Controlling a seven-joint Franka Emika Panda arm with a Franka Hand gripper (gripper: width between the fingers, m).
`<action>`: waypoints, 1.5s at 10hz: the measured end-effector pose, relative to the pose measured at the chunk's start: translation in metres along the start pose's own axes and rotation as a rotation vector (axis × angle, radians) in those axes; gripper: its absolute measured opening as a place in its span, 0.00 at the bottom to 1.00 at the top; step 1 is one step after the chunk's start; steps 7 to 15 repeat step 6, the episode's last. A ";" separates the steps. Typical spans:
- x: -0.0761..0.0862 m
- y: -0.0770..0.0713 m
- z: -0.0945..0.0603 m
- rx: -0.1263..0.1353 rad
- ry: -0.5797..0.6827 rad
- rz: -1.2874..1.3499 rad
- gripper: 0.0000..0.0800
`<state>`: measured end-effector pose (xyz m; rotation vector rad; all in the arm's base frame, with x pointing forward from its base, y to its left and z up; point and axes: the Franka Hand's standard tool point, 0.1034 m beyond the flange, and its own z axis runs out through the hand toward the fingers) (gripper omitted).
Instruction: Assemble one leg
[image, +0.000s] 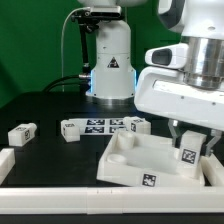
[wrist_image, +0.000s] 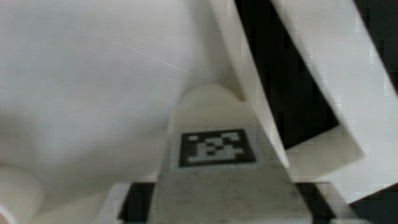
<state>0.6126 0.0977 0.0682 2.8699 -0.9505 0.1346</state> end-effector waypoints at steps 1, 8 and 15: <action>0.001 0.005 0.000 -0.016 -0.001 0.079 0.37; 0.003 0.014 0.001 -0.047 -0.005 0.172 0.74; 0.003 0.014 0.001 -0.047 -0.005 0.172 0.74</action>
Offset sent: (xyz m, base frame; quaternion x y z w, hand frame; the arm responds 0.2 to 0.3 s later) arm 0.0000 0.0000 0.0000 0.0000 0.0000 0.0000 1.0000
